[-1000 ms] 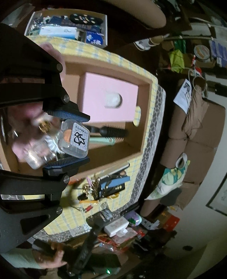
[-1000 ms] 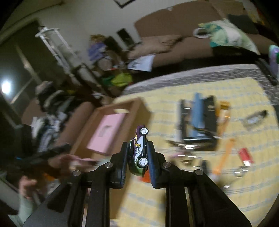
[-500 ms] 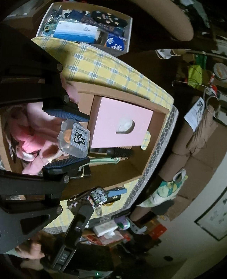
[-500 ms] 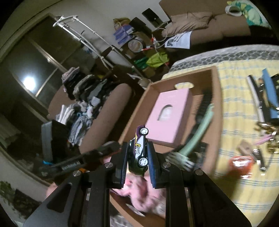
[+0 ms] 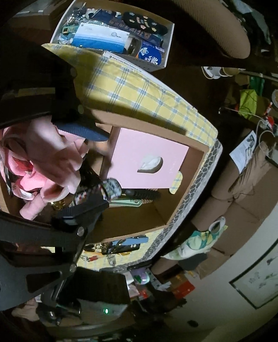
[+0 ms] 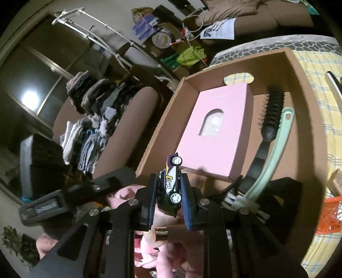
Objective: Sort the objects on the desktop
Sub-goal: 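Carry both items into the cardboard box and open both tools, then move both open tools back over the items on the table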
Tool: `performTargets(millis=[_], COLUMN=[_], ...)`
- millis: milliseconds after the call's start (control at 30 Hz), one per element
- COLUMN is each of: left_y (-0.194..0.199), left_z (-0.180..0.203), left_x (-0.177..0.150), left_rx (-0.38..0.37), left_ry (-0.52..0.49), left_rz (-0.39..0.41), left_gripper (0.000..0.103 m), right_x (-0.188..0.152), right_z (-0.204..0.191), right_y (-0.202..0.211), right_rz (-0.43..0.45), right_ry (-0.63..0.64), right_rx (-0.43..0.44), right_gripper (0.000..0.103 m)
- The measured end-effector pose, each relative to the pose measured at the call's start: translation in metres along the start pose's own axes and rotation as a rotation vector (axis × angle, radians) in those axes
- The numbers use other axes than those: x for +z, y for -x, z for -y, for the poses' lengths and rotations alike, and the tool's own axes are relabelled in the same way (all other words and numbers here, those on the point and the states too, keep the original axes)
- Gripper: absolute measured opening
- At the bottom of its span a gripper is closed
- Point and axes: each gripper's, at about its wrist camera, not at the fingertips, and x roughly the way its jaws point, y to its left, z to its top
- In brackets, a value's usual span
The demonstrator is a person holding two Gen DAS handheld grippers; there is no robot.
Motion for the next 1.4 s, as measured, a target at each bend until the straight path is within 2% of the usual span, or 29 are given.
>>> performTargets(millis=[133, 167, 200, 333, 467, 600, 800, 867, 933, 1033, 1067, 1267, 1400], left_y=[0.009, 0.010, 0.012, 0.012, 0.009, 0.006, -0.007, -0.014, -0.019, -0.030, -0.034, -0.058, -0.073], left_z=[-0.005, -0.007, -0.008, -0.007, 0.002, 0.021, 0.063, 0.081, 0.094, 0.118, 0.127, 0.177, 0.210], left_x=[0.003, 0.004, 0.004, 0.004, 0.004, 0.002, -0.003, -0.008, -0.012, -0.018, -0.021, -0.039, -0.058], left_rx=[-0.012, -0.013, -0.015, -0.016, -0.031, -0.052, -0.082, -0.103, -0.132, -0.162, -0.161, -0.140, -0.075], left_ry=[0.023, 0.029, 0.033, 0.036, 0.023, 0.001, -0.065, -0.084, -0.094, -0.120, -0.136, -0.242, -0.354], left_rz=[0.029, 0.034, 0.038, 0.044, 0.046, 0.053, 0.043, 0.030, 0.024, 0.002, -0.004, -0.028, -0.036], left_gripper=[0.059, 0.060, 0.060, 0.063, 0.068, 0.073, 0.080, 0.095, 0.103, 0.103, 0.103, 0.103, 0.103], right_x=[-0.003, -0.004, -0.005, -0.003, 0.001, 0.006, 0.014, 0.015, 0.013, 0.008, 0.007, -0.002, -0.012], right_z=[-0.006, -0.008, -0.009, -0.009, -0.012, -0.005, 0.026, 0.041, 0.057, 0.077, 0.081, 0.114, 0.135], right_y=[-0.011, -0.013, -0.014, -0.003, 0.020, 0.055, 0.128, 0.152, 0.175, 0.203, 0.210, 0.247, 0.275], right_rz=[-0.045, -0.056, -0.058, -0.024, 0.021, 0.085, 0.218, 0.259, 0.296, 0.340, 0.346, 0.347, 0.345], right_ry=[0.007, 0.014, 0.016, 0.011, 0.062, 0.070, 0.005, -0.032, -0.072, -0.115, -0.122, -0.150, -0.168], right_rx=[0.027, 0.019, 0.004, -0.015, -0.103, -0.166, -0.235, -0.254, -0.273, -0.318, -0.335, -0.434, -0.500], right_gripper=[0.023, 0.026, 0.034, 0.038, 0.056, 0.063, 0.075, 0.077, 0.081, 0.095, 0.103, 0.103, 0.103])
